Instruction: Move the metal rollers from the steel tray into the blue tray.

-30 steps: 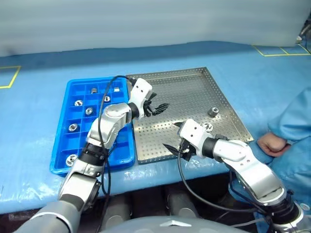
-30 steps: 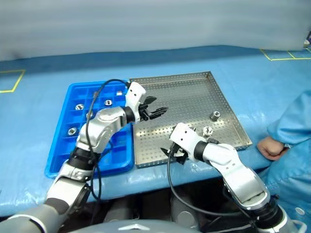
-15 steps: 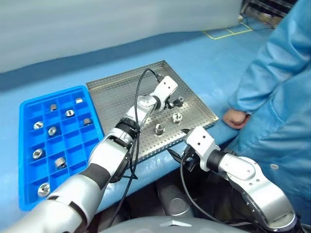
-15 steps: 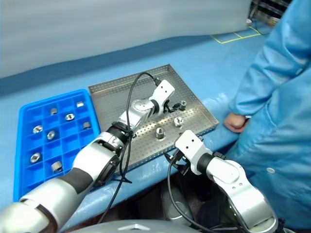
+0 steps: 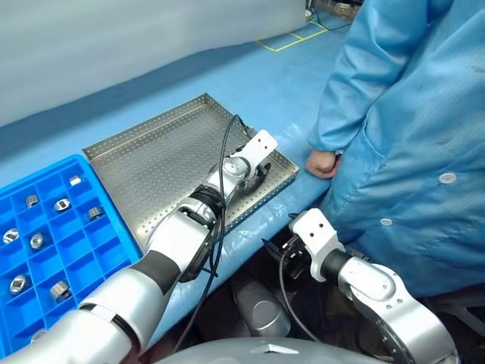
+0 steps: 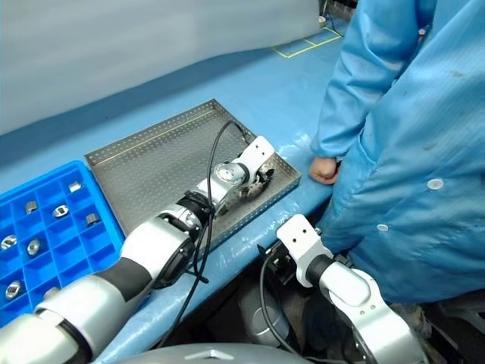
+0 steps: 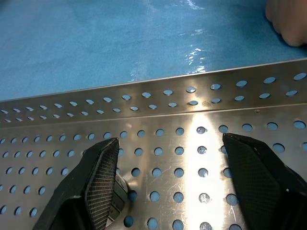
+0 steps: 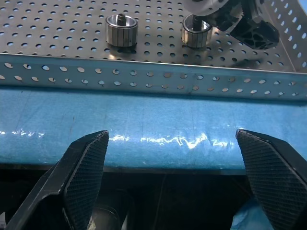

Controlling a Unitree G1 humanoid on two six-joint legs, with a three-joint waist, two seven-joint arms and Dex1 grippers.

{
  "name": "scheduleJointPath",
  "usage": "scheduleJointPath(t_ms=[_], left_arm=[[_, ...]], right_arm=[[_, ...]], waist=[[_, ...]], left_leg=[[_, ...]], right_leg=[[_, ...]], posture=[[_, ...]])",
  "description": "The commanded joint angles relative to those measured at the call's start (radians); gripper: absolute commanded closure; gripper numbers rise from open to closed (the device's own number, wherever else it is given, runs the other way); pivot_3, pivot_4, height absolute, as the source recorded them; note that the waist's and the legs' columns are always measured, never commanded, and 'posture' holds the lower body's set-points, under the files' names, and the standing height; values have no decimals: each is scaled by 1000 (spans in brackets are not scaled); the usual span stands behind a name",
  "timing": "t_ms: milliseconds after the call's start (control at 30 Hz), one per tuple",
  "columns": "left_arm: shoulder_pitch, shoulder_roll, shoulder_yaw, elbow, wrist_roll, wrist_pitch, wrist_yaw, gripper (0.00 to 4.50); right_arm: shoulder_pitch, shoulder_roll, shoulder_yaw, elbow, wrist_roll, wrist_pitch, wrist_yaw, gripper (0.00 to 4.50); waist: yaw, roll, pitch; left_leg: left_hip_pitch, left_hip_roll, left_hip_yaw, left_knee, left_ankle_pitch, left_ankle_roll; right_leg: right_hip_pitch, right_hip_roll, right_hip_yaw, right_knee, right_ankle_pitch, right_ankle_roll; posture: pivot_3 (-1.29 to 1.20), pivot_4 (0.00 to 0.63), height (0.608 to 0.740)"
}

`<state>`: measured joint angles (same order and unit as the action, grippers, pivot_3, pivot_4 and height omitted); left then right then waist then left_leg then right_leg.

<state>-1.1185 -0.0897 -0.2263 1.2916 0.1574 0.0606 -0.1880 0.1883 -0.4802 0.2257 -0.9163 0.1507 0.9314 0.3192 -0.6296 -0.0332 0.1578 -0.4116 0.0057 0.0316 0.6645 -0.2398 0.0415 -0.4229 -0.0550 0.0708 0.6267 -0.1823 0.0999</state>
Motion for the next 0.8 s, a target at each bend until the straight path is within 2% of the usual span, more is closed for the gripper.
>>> scheduleJointPath(t_ms=[33, 167, 367, 800], left_arm=[[-21, 6, 40, -9, -5, -11, 40, 762], [-23, 5, 85, -15, -22, -20, 53, 762], [-27, 14, 118, 0, -8, 17, 177, 762], [6, -40, 132, 25, -1, 99, 175, 762]], right_arm=[[-1, 7, -10, -26, 5, -6, -11, 0], [-7, 7, -6, -14, 8, -9, -5, 0], [-19, 6, 0, 13, 9, -21, 2, 0], [-7, 23, 32, 45, -5, -49, -17, 0]], waist=[[-6, -1, 0], [-10, -2, 1], [-10, -2, 1], [-16, -3, 1]], left_leg=[[0, -1, 0, 0, 0, 1], [0, -3, 1, 0, 2, 3], [0, -5, 0, 0, 2, 4], [4, -7, -3, 0, -1, 1]], right_leg=[[0, -1, 0, 0, 0, 1], [1, -5, -1, 0, 1, 3], [1, -7, -1, -1, 2, 5], [9, -8, -3, -3, 0, 8]], posture=[[-621, 150, 740], [-613, 150, 740], [-613, 150, 740], [-672, 150, 740]])
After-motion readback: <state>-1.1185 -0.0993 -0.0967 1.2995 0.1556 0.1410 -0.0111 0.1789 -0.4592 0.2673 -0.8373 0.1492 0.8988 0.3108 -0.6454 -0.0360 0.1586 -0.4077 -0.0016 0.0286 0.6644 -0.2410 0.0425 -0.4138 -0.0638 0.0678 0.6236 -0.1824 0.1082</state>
